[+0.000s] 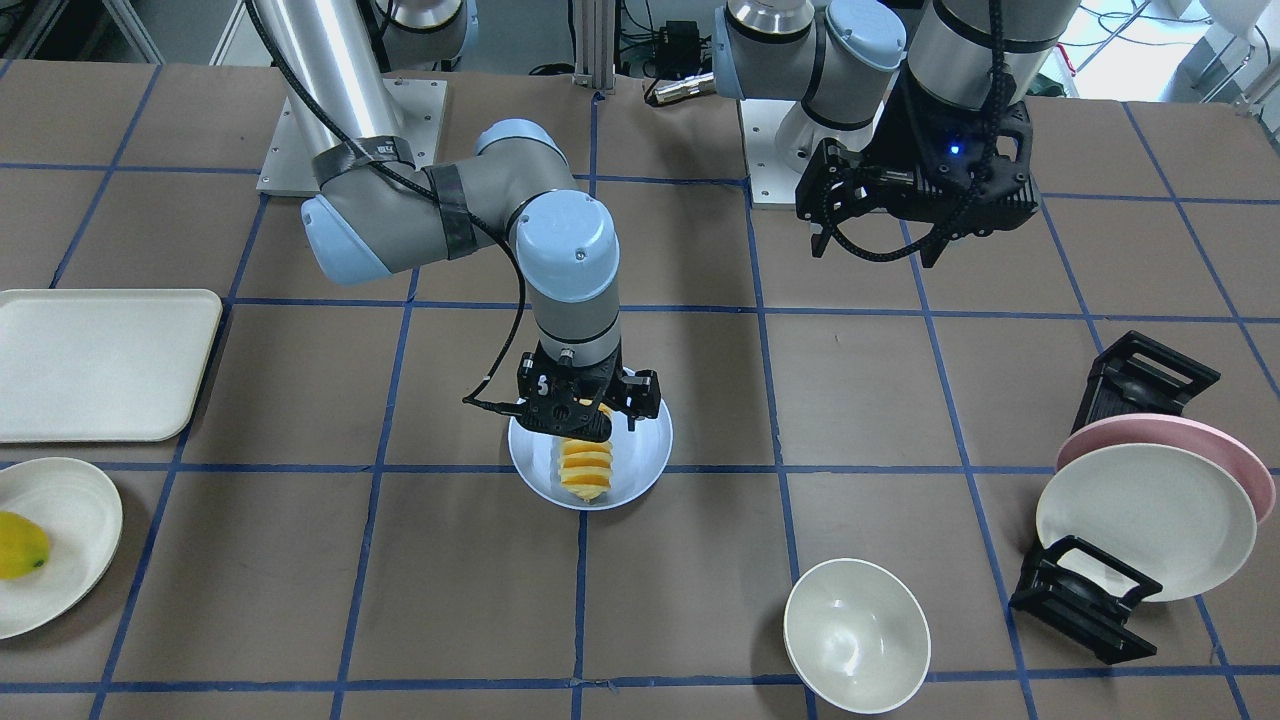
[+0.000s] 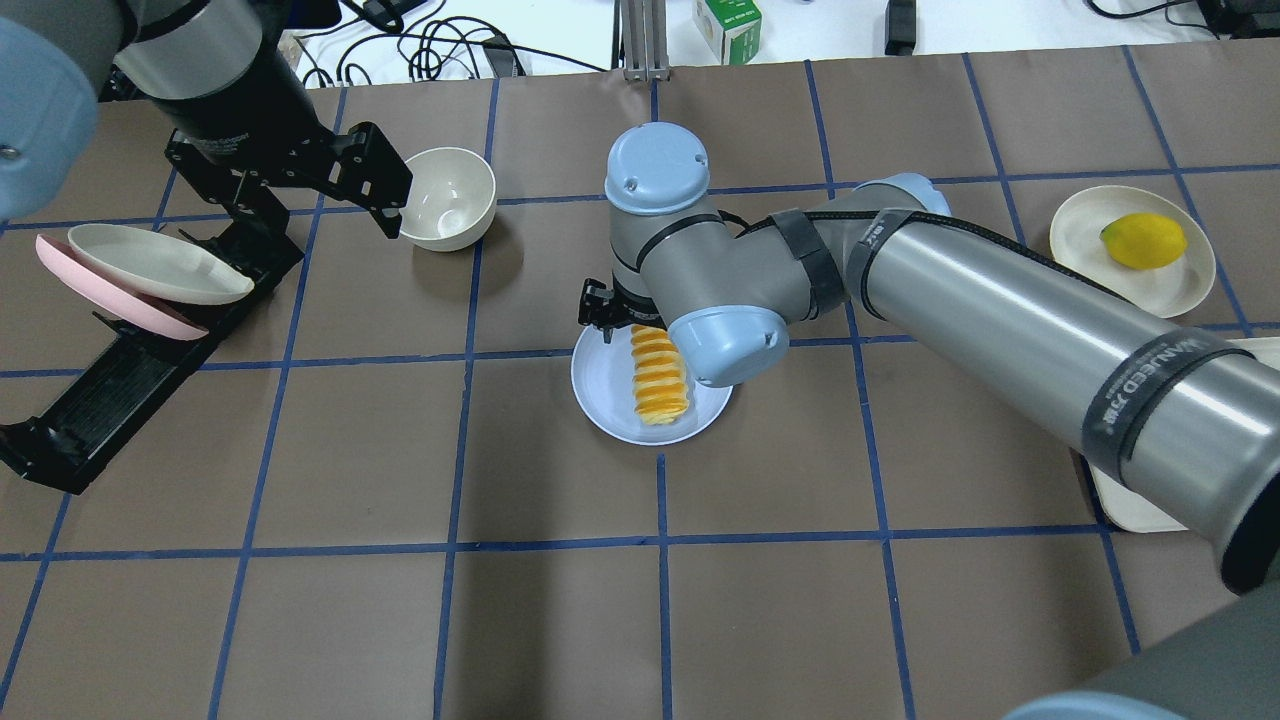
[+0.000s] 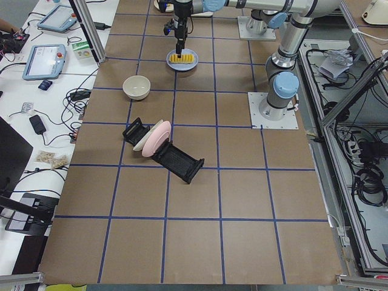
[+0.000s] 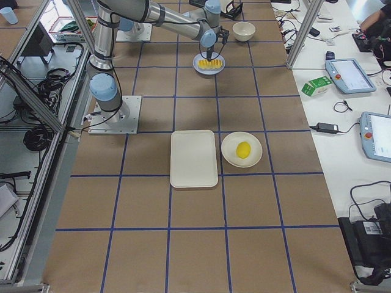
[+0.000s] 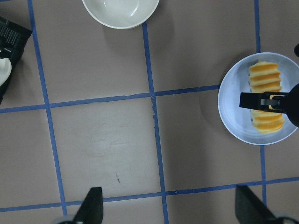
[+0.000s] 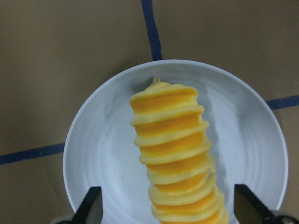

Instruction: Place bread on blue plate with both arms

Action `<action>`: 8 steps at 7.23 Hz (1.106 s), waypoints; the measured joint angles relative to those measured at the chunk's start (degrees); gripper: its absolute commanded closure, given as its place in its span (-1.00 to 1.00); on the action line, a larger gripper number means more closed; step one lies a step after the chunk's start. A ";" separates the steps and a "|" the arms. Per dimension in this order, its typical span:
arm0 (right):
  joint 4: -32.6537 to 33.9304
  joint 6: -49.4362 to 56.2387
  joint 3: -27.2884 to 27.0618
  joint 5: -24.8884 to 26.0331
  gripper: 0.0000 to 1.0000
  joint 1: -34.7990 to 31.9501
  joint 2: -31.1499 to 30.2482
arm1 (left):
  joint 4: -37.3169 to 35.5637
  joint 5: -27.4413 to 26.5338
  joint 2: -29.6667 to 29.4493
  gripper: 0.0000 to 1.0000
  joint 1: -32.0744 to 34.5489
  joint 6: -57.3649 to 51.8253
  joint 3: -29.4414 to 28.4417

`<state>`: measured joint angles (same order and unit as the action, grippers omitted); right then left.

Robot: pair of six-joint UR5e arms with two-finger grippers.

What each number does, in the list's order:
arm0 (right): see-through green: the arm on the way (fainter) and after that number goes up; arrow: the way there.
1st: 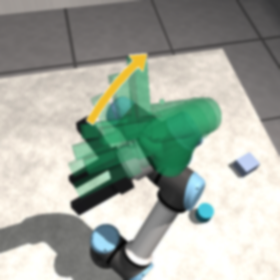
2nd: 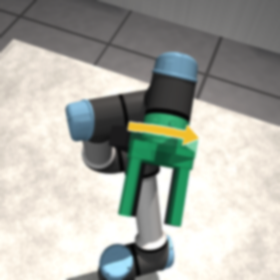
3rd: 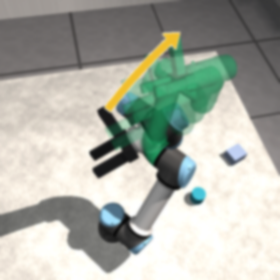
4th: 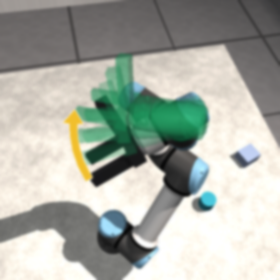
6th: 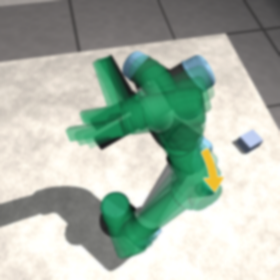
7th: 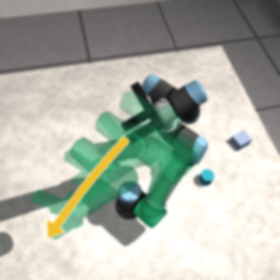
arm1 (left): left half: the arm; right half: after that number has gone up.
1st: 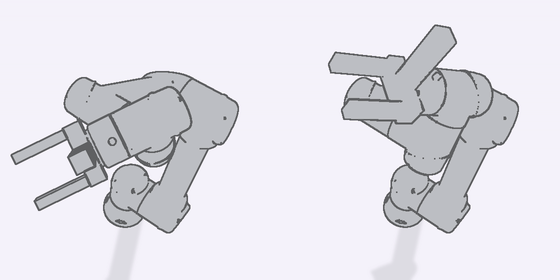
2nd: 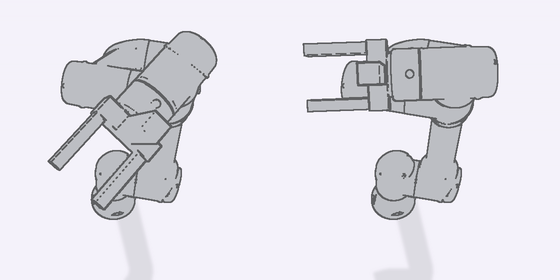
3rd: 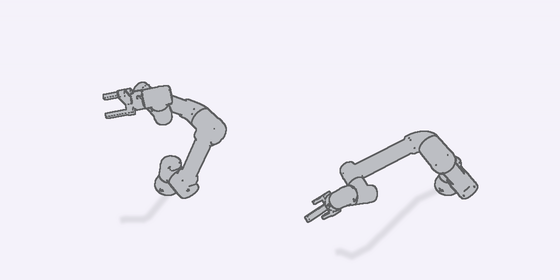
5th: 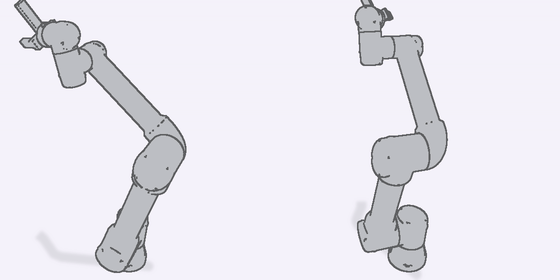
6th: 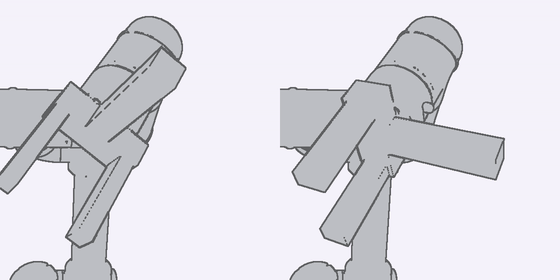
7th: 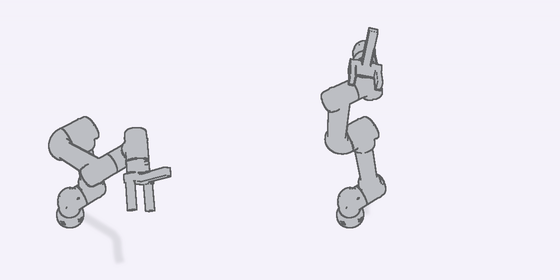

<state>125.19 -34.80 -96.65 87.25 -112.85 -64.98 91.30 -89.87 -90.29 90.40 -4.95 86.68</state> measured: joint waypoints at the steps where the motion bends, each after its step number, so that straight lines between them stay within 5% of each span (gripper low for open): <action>1: -0.72 -0.03 0.52 0.20 -1.00 0.18 -0.81 | 0.00 -0.07 0.05 -1.00 0.03 0.02 -0.09; 3: -6.50 2.41 2.75 1.09 -1.00 2.46 -3.20 | 0.02 -0.12 0.21 -1.00 0.07 0.02 0.03; 8: -24.70 31.57 4.90 2.16 -1.00 21.60 -17.16 | -0.34 0.31 -0.74 -1.00 -0.09 0.10 -0.82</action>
<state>100.48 -3.23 -91.75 89.41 -91.26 -82.15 90.95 -89.56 -91.03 90.31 -4.85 85.86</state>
